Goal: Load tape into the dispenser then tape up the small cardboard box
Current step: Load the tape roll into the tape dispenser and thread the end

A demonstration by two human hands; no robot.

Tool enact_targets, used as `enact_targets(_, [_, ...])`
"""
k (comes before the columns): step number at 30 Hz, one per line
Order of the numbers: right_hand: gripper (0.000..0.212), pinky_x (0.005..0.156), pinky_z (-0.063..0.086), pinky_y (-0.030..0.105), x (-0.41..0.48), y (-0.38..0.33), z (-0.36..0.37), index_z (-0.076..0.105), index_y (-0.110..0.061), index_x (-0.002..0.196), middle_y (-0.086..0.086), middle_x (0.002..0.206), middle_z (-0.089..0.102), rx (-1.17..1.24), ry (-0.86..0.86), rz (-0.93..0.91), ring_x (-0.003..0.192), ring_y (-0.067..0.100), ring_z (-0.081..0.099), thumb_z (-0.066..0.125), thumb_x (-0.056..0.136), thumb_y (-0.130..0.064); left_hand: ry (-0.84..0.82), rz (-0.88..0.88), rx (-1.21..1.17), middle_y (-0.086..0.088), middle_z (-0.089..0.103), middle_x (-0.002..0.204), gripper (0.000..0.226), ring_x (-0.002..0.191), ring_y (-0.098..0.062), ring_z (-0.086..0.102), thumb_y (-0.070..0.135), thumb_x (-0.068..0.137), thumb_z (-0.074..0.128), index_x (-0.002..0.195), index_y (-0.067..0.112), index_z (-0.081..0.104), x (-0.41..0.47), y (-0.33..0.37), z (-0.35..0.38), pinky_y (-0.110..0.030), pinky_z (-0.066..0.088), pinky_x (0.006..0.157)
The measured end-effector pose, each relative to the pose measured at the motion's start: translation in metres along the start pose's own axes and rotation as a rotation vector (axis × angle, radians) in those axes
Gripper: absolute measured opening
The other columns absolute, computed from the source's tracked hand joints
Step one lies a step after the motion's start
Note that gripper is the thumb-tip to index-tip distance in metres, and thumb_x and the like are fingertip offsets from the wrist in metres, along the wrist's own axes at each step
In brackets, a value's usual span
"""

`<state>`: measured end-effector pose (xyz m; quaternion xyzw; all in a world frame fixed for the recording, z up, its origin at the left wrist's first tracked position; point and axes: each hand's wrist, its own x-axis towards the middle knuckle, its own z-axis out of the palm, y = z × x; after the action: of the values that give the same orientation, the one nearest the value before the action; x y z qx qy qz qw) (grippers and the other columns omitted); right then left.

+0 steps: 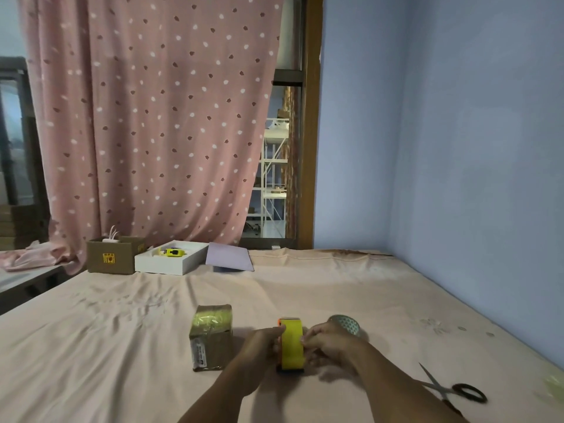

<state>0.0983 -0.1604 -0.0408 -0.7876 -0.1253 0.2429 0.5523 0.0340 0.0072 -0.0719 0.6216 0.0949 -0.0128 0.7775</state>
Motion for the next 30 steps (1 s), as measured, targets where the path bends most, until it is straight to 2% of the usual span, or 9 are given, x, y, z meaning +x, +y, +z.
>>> enact_targets(3, [0.011, 0.046, 0.048, 0.023, -0.006, -0.01, -0.003, 0.072, -0.014, 0.082, 0.007, 0.072, 0.071, -0.102, -0.025, 0.03, 0.053, 0.017, 0.062, 0.077, 0.083, -0.024, -0.038, 0.056, 0.034, -0.015, 0.079, 0.098, 0.016, 0.085, -0.024, 0.075, 0.006, 0.091, 0.067, 0.099, 0.0, 0.078, 0.002, -0.005, -0.001, -0.031, 0.06, 0.071])
enact_targets(5, [0.033, 0.049, 0.042, 0.023, -0.002, -0.016, -0.008, 0.072, -0.016, 0.088, 0.003, 0.087, 0.073, -0.134, 0.069, 0.022, 0.059, 0.017, 0.059, 0.075, 0.08, -0.048, -0.017, 0.057, 0.057, -0.021, 0.078, 0.105, 0.017, 0.093, -0.028, 0.073, 0.007, 0.09, 0.071, 0.101, -0.004, 0.077, 0.004, -0.006, -0.004, -0.038, 0.061, 0.081])
enact_targets(7, [0.044, 0.053, 0.041, 0.026, 0.005, -0.022, -0.008, 0.068, -0.015, 0.098, 0.004, 0.098, 0.07, -0.134, 0.154, -0.007, 0.068, 0.019, 0.059, 0.062, 0.087, -0.058, -0.009, 0.042, 0.074, -0.023, 0.076, 0.105, 0.02, 0.094, -0.031, 0.072, 0.008, 0.089, 0.072, 0.102, -0.007, 0.075, 0.004, -0.005, -0.005, -0.044, 0.057, 0.09])
enact_targets(10, [0.048, 0.067, 0.048, 0.03, 0.015, -0.031, -0.002, 0.066, -0.013, 0.111, 0.007, 0.109, 0.068, -0.311, 0.172, -0.042, 0.083, 0.023, 0.063, 0.045, 0.099, -0.055, -0.032, 0.038, 0.088, -0.022, 0.075, 0.095, 0.013, 0.089, -0.03, 0.072, 0.008, 0.086, 0.076, 0.092, -0.003, 0.077, 0.002, -0.005, -0.008, -0.041, 0.059, 0.083])
enact_targets(14, [0.045, 0.069, 0.044, 0.03, 0.026, -0.036, 0.003, 0.072, -0.007, 0.098, 0.007, 0.083, 0.066, -0.423, 0.199, -0.034, 0.077, 0.025, 0.058, 0.05, 0.098, -0.046, -0.065, 0.031, 0.077, -0.02, 0.075, 0.093, 0.005, 0.086, -0.028, 0.072, 0.006, 0.085, 0.076, 0.086, 0.002, 0.079, -0.002, -0.007, -0.011, -0.037, 0.057, 0.077])
enact_targets(19, [0.044, 0.072, 0.052, 0.033, 0.036, -0.041, 0.004, 0.073, -0.006, 0.103, 0.012, 0.103, 0.076, -0.363, 0.226, 0.038, 0.081, 0.027, 0.064, 0.052, 0.093, -0.043, -0.107, 0.032, 0.09, -0.015, 0.075, 0.087, 0.012, 0.082, -0.025, 0.071, 0.002, 0.086, 0.073, 0.076, 0.005, 0.079, -0.005, -0.005, -0.011, -0.038, 0.057, 0.082])
enact_targets(22, [0.039, 0.069, 0.054, 0.036, 0.04, -0.042, 0.003, 0.071, -0.006, 0.101, 0.01, 0.099, 0.077, -0.297, 0.222, 0.056, 0.08, 0.027, 0.063, 0.058, 0.091, -0.041, -0.12, 0.034, 0.103, -0.012, 0.075, 0.085, 0.013, 0.081, -0.024, 0.071, 0.002, 0.086, 0.073, 0.076, 0.006, 0.08, -0.006, -0.003, -0.011, -0.038, 0.057, 0.083])
enact_targets(26, [0.03, 0.065, 0.047, 0.033, 0.044, -0.04, 0.003, 0.07, -0.003, 0.101, 0.011, 0.097, 0.078, -0.177, 0.245, 0.081, 0.075, 0.023, 0.057, 0.064, 0.091, -0.031, -0.116, 0.032, 0.115, -0.013, 0.073, 0.087, 0.002, 0.084, -0.026, 0.069, 0.006, 0.081, 0.078, 0.08, 0.007, 0.078, -0.006, -0.003, -0.011, -0.038, 0.055, 0.082])
enact_targets(30, [0.023, 0.052, 0.038, 0.027, 0.048, -0.04, 0.005, 0.068, -0.003, 0.095, 0.012, 0.092, 0.074, -0.1, 0.262, 0.163, 0.057, 0.02, 0.049, 0.065, 0.091, -0.026, -0.134, 0.025, 0.143, -0.017, 0.07, 0.095, 0.021, 0.087, -0.028, 0.067, 0.01, 0.075, 0.082, 0.094, 0.003, 0.075, -0.005, -0.003, -0.011, -0.037, 0.055, 0.081])
